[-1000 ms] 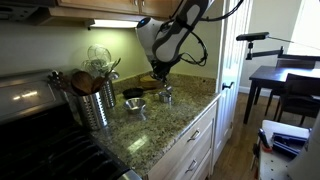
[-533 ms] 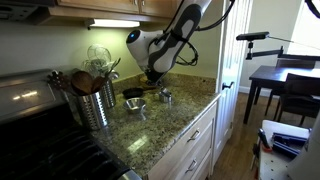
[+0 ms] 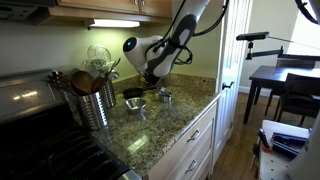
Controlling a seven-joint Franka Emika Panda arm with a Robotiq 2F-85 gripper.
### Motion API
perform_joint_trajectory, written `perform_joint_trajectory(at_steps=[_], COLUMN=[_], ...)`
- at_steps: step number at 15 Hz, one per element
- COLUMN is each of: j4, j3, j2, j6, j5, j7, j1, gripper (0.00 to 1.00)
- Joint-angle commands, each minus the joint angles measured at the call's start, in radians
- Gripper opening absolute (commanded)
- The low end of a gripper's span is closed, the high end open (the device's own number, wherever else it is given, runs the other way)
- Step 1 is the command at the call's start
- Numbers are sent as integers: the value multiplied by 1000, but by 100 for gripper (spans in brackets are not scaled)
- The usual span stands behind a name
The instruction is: Stack the cups
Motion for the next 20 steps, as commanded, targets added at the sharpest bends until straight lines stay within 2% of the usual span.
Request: perform_joint_trajectory(at_steps=[1,6,17,18,20], j4=[11,9,30,32,36], j3=[-1,2,10,10,11], j2=[15,35,72,73,76], j6=[-39,-53,-48,-48,-48], j5=[-63,-103,-103,-101,-97], j7=[-8,-10,-17,-20,-24], j1=[-12,-32,-44,-44,-45], gripper=[8,8,8,34,40])
